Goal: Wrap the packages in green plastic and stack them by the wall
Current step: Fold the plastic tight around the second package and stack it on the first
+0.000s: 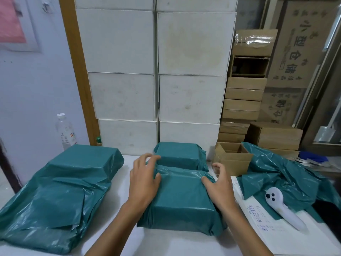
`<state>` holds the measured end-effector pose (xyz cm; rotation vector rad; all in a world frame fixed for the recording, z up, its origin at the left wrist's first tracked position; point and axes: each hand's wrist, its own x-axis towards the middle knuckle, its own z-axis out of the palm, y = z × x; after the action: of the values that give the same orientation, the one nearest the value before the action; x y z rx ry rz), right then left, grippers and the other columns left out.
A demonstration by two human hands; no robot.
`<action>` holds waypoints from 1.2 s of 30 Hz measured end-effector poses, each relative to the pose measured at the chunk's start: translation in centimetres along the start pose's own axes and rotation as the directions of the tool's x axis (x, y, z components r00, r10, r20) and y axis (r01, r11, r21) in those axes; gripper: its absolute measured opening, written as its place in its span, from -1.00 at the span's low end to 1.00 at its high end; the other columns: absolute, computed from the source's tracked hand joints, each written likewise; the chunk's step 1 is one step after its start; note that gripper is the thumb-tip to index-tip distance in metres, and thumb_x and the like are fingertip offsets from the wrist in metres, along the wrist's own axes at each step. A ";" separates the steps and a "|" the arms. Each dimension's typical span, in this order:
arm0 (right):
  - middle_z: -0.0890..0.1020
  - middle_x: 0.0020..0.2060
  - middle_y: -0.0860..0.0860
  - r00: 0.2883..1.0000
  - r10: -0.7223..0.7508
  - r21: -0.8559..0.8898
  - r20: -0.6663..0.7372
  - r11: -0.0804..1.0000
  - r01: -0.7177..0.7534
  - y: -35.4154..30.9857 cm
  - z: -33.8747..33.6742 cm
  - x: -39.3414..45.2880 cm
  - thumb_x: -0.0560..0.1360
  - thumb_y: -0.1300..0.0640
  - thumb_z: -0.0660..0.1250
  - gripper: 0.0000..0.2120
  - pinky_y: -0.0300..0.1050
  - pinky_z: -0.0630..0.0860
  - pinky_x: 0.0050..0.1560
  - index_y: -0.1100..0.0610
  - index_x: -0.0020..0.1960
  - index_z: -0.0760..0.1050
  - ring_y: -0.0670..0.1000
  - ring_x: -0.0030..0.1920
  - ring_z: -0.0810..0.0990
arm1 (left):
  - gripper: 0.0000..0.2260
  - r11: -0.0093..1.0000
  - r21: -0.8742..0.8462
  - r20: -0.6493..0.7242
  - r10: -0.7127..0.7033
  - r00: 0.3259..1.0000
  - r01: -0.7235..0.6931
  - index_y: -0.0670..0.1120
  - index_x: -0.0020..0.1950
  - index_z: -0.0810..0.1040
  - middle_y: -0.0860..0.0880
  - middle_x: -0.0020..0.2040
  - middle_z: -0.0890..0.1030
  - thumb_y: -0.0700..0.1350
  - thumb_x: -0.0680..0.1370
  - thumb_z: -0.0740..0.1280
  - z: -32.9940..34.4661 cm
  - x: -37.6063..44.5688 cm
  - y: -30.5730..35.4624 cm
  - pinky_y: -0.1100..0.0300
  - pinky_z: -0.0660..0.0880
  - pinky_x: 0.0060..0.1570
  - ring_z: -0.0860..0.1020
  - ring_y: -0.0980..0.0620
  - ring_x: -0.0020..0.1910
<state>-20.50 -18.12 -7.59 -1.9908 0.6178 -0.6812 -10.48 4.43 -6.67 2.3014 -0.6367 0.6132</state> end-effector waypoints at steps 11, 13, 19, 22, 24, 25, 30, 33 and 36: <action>0.55 0.04 -0.13 0.948 -0.316 -0.474 0.040 0.829 0.297 -0.1 -0.1 0.4 0.56 0.03 0.40 -0.92 0.04 0.45 0.11 -0.14 0.03 0.60 0.02 0.15 0.47 | -0.62 0.979 0.130 0.546 0.061 0.836 -0.157 0.12 0.33 0.58 -0.03 0.26 0.65 0.10 0.60 0.12 -0.2 0.8 3.4 0.05 0.50 0.18 0.57 -0.10 0.21; 0.58 0.07 -0.13 0.928 -0.364 -0.584 0.077 0.738 0.338 -0.8 -0.3 0.2 0.58 -0.01 0.37 -0.90 0.00 0.39 0.14 -0.13 0.04 0.66 0.01 0.17 0.47 | -0.58 0.978 0.145 0.575 0.041 0.817 -0.151 0.14 0.36 0.52 -0.04 0.28 0.64 0.21 0.62 0.06 0.5 0.3 3.3 0.01 0.46 0.21 0.54 -0.10 0.22; 0.64 0.14 -0.12 0.759 -0.615 -0.517 0.213 0.589 0.621 -4.5 0.7 -0.7 0.52 -0.01 0.39 -0.78 0.04 0.46 0.22 -0.05 0.15 0.64 0.00 0.23 0.52 | -0.57 0.976 0.156 0.581 0.036 0.813 -0.155 0.13 0.35 0.50 -0.02 0.25 0.62 0.26 0.63 0.05 1.0 0.2 2.9 -0.04 0.44 0.23 0.52 -0.10 0.23; 0.69 0.10 -0.15 0.804 -0.400 -0.364 0.440 0.739 0.567 -4.0 1.5 -1.2 0.61 -0.09 0.21 -0.77 0.03 0.50 0.26 -0.12 0.16 0.59 -0.04 0.15 0.58 | -0.58 0.977 0.155 0.593 0.024 0.805 -0.144 0.15 0.34 0.50 -0.02 0.22 0.62 0.29 0.64 0.04 0.9 0.1 3.1 -0.04 0.43 0.22 0.52 -0.10 0.23; 0.71 0.02 -0.16 0.854 -0.192 -0.270 0.483 0.895 0.354 -2.9 1.2 -0.7 0.59 -0.15 0.23 -0.80 0.04 0.54 0.20 -0.13 0.08 0.58 -0.07 0.06 0.63 | -0.57 0.983 0.147 0.598 0.002 0.802 -0.112 0.15 0.37 0.50 -0.02 0.25 0.61 0.29 0.64 0.07 0.7 0.3 3.1 -0.03 0.43 0.22 0.50 -0.09 0.24; 0.71 0.00 -0.16 0.870 -0.140 -0.216 0.473 0.939 0.269 -2.3 0.8 -0.3 0.57 -0.16 0.27 -0.81 0.02 0.56 0.18 -0.13 0.03 0.60 -0.10 0.04 0.63 | -0.57 0.986 0.139 0.596 -0.006 0.803 -0.095 0.14 0.37 0.50 -0.01 0.26 0.61 0.28 0.63 0.09 0.6 0.3 3.1 -0.02 0.43 0.21 0.50 -0.08 0.23; 0.75 -0.07 -0.01 0.918 0.076 0.169 0.389 0.974 -0.152 0.3 -0.1 -0.2 0.56 -0.04 0.46 -0.83 -0.07 0.58 0.04 0.03 -0.12 0.69 0.02 0.01 0.71 | -0.67 0.974 -0.150 0.538 -0.065 0.840 0.171 0.12 0.24 0.64 0.15 0.21 0.63 0.20 0.58 0.27 0.6 -0.1 2.3 0.13 0.45 0.24 0.53 0.09 0.23; 0.73 -0.12 0.07 0.919 0.156 0.336 0.363 0.898 -0.285 0.9 0.5 -0.8 0.58 0.08 0.45 -0.85 -0.14 0.53 -0.09 0.13 -0.13 0.66 0.03 -0.09 0.68 | -0.78 0.826 -0.419 0.530 -0.115 0.840 0.378 0.12 0.12 0.72 0.22 0.17 0.66 -0.02 0.65 0.27 0.4 -0.4 1.4 0.28 0.45 0.15 0.57 0.24 0.19; 0.75 -0.08 0.09 0.915 0.205 0.439 0.346 0.827 -0.352 1.3 1.0 -1.4 0.63 0.09 0.37 -0.82 -0.14 0.53 -0.03 0.16 -0.03 0.69 0.05 -0.02 0.66 | -0.71 0.639 -0.570 0.551 -0.169 0.817 0.516 0.08 0.08 0.76 0.07 0.16 0.72 -0.12 0.64 0.24 0.8 -1.0 -0.4 0.17 0.54 0.19 0.64 0.06 0.19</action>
<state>-21.00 -17.18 -9.47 -1.4387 0.4869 -0.3141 -10.82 4.36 -7.97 1.7245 -0.4744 -0.3553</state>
